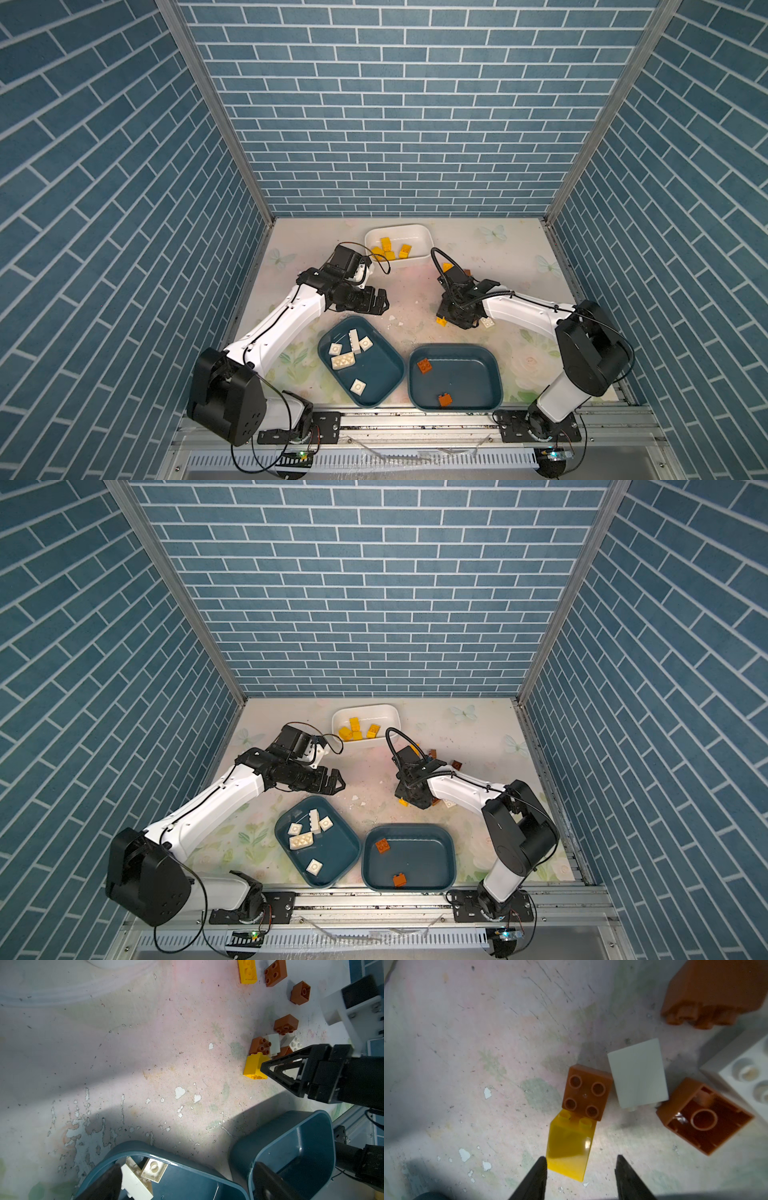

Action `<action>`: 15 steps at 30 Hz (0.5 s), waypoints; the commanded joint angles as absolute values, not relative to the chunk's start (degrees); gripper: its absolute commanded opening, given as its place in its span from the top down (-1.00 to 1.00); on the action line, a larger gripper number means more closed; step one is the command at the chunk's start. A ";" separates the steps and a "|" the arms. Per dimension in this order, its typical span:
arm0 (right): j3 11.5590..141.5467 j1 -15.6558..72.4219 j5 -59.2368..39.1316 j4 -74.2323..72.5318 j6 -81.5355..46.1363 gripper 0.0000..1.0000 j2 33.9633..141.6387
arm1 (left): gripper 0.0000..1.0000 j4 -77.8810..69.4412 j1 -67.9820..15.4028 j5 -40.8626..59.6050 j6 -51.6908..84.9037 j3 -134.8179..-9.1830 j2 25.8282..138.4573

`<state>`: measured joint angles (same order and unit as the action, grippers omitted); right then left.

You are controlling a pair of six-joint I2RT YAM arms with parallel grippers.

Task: Sort the legos into containers by color
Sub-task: 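Grasp a yellow brick in the pile with the right gripper while the left gripper parks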

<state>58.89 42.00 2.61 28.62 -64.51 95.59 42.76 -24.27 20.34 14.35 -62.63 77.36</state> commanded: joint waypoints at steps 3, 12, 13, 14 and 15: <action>60.90 42.96 4.36 29.00 -70.29 0.06 99.67 | -0.99 46.34 -22.64 18.90 10.60 -62.90 76.73; 63.45 43.08 5.81 31.59 -69.89 0.14 102.45 | -0.99 46.10 -21.99 19.33 9.83 -62.84 76.25; 63.66 43.00 6.08 32.13 -69.72 0.30 102.79 | -0.99 45.82 -21.97 19.42 9.64 -62.93 76.57; 64.09 42.94 6.37 32.93 -69.38 0.42 103.23 | -0.99 45.63 -21.86 19.47 9.51 -63.08 77.02; 64.58 42.96 6.63 33.74 -68.84 0.49 103.49 | -0.99 45.46 -21.78 19.49 9.52 -63.18 77.48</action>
